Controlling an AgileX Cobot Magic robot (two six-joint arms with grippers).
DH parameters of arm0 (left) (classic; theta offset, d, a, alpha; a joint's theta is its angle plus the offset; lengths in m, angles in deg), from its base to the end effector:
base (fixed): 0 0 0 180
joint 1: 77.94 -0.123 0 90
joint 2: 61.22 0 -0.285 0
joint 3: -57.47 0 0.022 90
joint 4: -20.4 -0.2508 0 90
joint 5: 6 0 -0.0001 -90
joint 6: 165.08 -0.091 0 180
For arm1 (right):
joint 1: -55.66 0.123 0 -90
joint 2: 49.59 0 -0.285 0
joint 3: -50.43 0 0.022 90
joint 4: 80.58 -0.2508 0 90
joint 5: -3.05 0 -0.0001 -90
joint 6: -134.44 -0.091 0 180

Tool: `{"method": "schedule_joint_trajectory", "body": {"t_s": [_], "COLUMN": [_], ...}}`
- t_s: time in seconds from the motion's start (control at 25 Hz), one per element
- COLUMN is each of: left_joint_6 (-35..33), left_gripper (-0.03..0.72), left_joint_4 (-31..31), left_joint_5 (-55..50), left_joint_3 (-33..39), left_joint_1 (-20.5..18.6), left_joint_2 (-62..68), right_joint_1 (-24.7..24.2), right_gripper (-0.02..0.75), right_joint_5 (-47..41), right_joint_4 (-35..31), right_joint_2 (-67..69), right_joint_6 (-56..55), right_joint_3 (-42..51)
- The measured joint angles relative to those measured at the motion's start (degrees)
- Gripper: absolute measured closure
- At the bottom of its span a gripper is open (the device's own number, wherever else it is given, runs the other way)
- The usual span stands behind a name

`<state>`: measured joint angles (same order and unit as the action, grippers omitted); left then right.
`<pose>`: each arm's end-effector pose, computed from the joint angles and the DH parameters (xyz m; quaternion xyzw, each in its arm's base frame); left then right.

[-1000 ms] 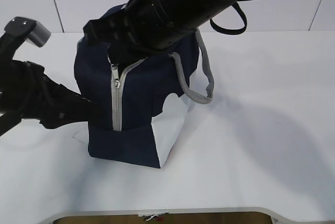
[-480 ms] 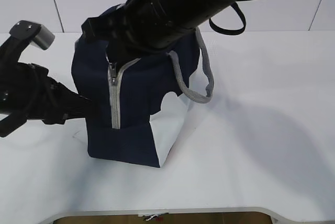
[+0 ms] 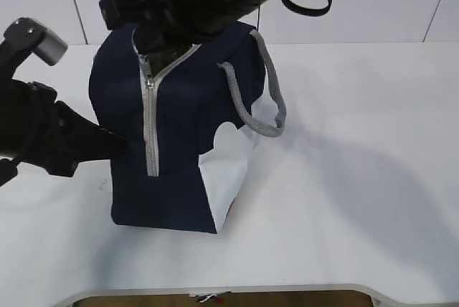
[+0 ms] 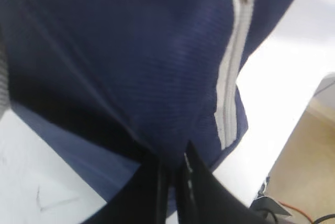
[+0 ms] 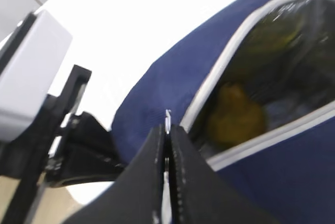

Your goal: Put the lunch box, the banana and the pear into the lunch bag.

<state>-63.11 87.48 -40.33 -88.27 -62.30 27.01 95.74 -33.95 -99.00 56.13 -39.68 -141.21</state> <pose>0.2445 -0.1176 0.2345 0.3326 0.8389 -0.2528 0.3488 0.2931 0.2693 0.3444 -0.2804 0.8571 0.2546 0.3493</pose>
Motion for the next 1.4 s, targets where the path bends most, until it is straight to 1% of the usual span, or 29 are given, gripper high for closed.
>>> {"method": "schedule_joint_trajectory", "body": {"t_s": [0.12, 0.36, 0.52, 0.68, 0.8, 0.96, 1.2, 1.32, 1.4], "left_joint_6": [0.0, 0.5, 0.6, 0.6, 0.6, 0.7, 0.7, 0.7, 0.7], "left_gripper": [0.69, 0.691, 0.692, 0.692, 0.692, 0.692, 0.693, 0.693, 0.693], "left_joint_4": [-2.2, -5.5, -6.0, -5.6, -5.6, -5.9, -8.0, -8.4, -8.4], "left_joint_5": [-0.4, 1.0, 3.2, 7.7, 7.7, 6.0, 5.3, 5.2, 5.2], "left_joint_3": [0.0, 0.3, 0.4, 0.5, 0.5, 0.5, 0.5, 0.5, 0.5], "left_joint_1": [0.0, 0.0, 0.0, 0.0, 0.0, 0.0, 0.0, 0.0, 0.0], "left_joint_2": [-1.6, -4.0, -4.2, -4.2, -4.2, -4.2, -4.4, -4.4, -4.4], "right_joint_1": [0.0, 0.0, 0.0, 0.0, 0.0, 0.0, 0.0, 0.0, 0.0], "right_gripper": [0.725, 0.725, 0.725, 0.725, 0.725, 0.725, 0.725, 0.725, 0.725], "right_joint_5": [-0.1, -0.2, -3.4, -6.8, -6.6, -5.1, -2.0, -1.8, -1.7], "right_joint_4": [2.7, 3.4, 1.2, -2.7, -4.6, -4.7, -1.8, 1.2, 4.3], "right_joint_2": [0.0, 0.0, -0.3, -0.5, -0.5, -0.5, -0.5, -0.5, -0.5], "right_joint_6": [0.3, 0.4, 0.4, 2.5, 4.6, 6.4, 7.6, 7.8, 7.8], "right_joint_3": [-1.2, -1.4, -1.6, -1.8, -1.8, -2.2, -3.2, -4.4, -4.7]}}
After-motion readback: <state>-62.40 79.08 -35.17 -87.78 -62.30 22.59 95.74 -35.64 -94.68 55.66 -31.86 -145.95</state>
